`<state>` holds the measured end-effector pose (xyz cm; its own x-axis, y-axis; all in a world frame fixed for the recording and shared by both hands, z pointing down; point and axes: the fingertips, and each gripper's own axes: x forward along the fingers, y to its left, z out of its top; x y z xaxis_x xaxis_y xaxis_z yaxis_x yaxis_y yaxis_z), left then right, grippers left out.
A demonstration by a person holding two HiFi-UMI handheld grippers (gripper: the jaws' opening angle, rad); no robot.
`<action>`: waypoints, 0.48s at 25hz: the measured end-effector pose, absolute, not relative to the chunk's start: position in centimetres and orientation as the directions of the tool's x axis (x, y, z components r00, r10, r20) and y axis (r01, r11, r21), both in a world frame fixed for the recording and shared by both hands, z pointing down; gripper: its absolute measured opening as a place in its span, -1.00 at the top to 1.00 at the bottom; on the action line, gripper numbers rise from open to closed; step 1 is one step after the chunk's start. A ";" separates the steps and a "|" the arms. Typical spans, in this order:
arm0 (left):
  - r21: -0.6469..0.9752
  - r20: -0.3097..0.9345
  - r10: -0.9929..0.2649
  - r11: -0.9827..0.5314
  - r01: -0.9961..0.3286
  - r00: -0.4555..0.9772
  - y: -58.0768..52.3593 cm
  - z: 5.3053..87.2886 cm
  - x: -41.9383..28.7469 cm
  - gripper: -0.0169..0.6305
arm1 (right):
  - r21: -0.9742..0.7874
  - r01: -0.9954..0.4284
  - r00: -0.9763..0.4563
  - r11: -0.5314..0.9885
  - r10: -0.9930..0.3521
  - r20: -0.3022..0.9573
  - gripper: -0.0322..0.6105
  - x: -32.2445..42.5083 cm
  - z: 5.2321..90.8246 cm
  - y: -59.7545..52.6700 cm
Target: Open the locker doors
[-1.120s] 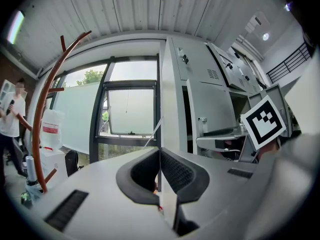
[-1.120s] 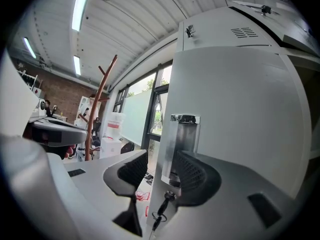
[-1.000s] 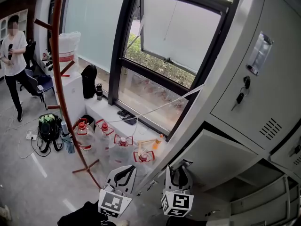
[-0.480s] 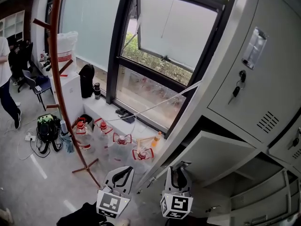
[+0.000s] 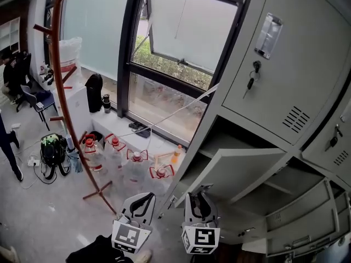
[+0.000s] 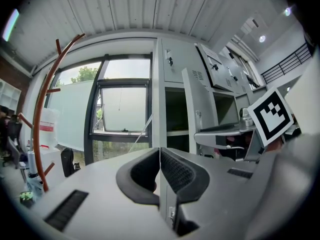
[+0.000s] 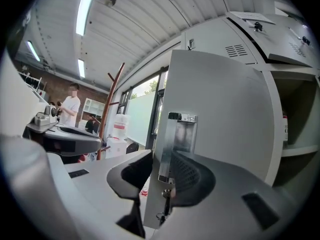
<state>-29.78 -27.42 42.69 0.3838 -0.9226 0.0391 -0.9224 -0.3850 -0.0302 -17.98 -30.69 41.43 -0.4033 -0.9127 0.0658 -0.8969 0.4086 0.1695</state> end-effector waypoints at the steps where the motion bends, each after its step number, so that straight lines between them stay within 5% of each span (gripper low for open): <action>1: -0.032 0.042 -0.922 -0.386 -0.922 0.385 -26.9 42.7 -29.4 0.87 | 0.169 -0.895 -0.408 0.413 -0.911 0.066 0.49 -17.8 41.5 -30.1; 12: -0.056 0.044 -0.911 -0.411 -0.910 0.409 -20.5 42.4 -24.8 0.87 | 0.162 -0.884 -0.433 0.438 -0.899 0.069 0.47 -14.3 41.6 -23.9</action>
